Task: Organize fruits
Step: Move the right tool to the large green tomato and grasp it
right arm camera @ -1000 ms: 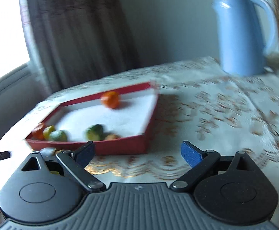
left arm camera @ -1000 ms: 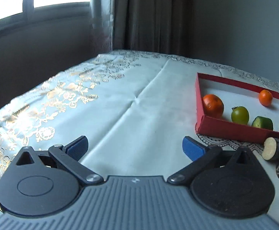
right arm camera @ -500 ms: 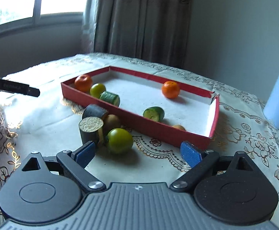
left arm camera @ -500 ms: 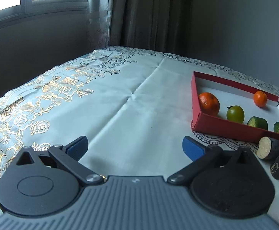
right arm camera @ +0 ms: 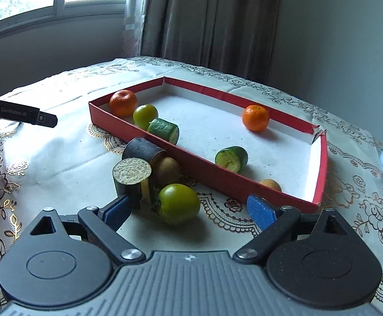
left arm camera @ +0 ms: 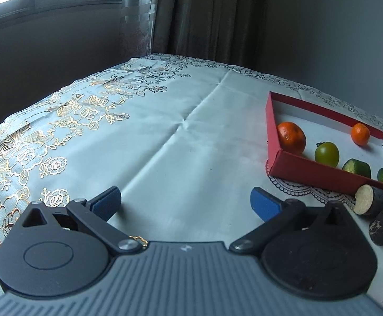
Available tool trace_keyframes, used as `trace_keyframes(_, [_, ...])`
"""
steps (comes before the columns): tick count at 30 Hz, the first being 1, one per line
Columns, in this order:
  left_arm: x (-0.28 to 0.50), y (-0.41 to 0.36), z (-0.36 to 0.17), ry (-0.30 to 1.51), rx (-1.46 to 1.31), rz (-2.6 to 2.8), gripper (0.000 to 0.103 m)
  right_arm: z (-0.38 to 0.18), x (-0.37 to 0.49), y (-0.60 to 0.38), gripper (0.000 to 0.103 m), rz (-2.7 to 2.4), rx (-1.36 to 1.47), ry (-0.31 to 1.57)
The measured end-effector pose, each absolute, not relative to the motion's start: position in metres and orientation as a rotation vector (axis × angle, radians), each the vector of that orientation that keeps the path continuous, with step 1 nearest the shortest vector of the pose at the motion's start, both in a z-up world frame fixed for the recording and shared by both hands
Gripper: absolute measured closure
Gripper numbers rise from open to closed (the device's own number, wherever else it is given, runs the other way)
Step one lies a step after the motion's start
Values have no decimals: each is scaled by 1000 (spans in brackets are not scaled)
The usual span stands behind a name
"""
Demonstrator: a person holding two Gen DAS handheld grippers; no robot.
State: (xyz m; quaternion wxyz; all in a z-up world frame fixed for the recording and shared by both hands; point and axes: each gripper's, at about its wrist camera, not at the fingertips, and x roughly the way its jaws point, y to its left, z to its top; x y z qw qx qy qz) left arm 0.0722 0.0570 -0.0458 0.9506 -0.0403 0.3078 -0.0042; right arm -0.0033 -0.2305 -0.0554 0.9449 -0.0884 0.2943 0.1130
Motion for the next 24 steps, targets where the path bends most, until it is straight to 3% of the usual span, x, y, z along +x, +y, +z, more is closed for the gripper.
trace_keyframes(2, [72, 57, -46, 626, -82, -9, 0, -56, -3, -231, 12, 243, -172, 604])
trace_keyframes(4, [72, 57, -46, 627, -82, -8, 0, -57, -3, -230, 23, 259, -168, 614])
trace_keyframes(5, [72, 57, -46, 626, -82, -7, 0, -57, -3, -229, 33, 258, -174, 617])
trace_keyframes(6, [72, 57, -46, 626, -83, -7, 0, -59, -1, -228, 58, 246, -179, 627])
trace_keyframes(7, [72, 57, -46, 626, -82, -6, 0, -58, 0, -230, 63, 259, -153, 630])
trace_keyframes(13, [72, 57, -46, 628, -85, -4, 0, -60, 4, -232, 69, 251, -127, 634])
trace_keyframes(24, [73, 59, -47, 631, -95, -4, 0, -54, -8, -234, 69, 234, -105, 582])
